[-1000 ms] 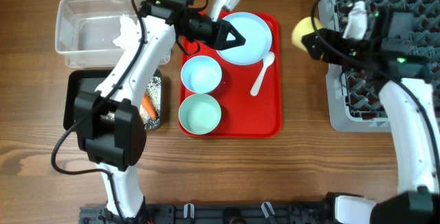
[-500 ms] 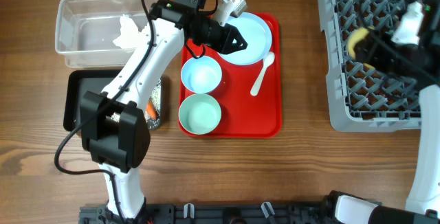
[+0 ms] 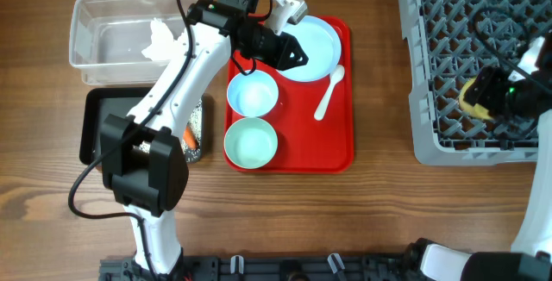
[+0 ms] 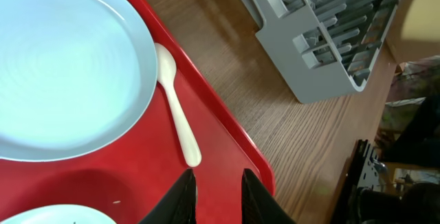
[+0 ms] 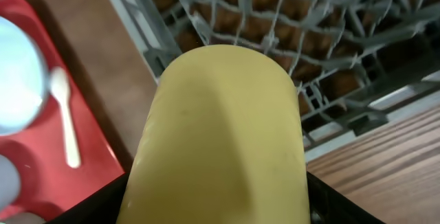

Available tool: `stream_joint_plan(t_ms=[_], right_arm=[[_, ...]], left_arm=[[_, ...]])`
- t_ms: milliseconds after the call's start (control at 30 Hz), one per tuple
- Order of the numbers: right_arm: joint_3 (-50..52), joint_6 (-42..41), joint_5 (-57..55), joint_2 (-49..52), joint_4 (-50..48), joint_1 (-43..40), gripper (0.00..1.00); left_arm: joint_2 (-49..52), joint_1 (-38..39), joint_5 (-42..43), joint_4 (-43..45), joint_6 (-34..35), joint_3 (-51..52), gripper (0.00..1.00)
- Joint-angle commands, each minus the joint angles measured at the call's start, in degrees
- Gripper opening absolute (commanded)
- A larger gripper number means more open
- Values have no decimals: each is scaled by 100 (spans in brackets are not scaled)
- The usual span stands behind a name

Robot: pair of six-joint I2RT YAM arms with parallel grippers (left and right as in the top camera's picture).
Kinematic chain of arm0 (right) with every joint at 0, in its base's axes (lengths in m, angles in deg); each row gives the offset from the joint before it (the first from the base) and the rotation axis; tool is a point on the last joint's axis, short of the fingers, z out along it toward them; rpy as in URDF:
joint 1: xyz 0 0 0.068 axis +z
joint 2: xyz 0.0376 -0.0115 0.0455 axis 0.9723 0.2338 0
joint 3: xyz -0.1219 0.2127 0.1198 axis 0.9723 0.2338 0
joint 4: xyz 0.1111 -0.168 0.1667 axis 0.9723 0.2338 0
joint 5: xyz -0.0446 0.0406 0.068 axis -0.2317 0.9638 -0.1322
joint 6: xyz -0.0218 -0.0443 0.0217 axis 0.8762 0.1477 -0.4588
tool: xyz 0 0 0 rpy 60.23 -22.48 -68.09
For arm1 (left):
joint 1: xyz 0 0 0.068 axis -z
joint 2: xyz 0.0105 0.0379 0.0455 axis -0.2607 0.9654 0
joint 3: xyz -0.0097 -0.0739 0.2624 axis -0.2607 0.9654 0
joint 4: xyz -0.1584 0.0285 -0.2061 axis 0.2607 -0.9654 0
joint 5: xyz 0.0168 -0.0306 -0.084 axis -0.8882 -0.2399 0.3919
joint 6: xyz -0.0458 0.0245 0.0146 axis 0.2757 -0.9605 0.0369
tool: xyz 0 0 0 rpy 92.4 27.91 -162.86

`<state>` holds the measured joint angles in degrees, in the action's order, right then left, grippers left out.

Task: Sort waste into correct bins and load items into the dishwasher rack
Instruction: 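Carry the yellow cup with the right gripper over the dish rack, then lower the yellow cup into the rack and open the right gripper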

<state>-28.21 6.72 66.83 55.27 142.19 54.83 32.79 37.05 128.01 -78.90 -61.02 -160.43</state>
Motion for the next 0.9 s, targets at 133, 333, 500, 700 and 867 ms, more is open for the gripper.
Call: stream_joint_plan(t_ms=[133,333,500,700,867], right_arm=[[691,81,-142,197,-225,-17,49],[1123,59,-142,232,-579,-17,49],[1399,-72,-138,313,-846,-17,49],[1499,-105,-140,498,-1032,-17,57],[1497,-219,155,496,-1338,-17,69]], left_arm=[[44,9,7,-50,-9,22,22],[44,9,7,-116,-9,22,22],[44,9,7,-131,-9,22,22],[44,9,9,-133,-7,22,25],[44,9,7,-155,-7,22,25]])
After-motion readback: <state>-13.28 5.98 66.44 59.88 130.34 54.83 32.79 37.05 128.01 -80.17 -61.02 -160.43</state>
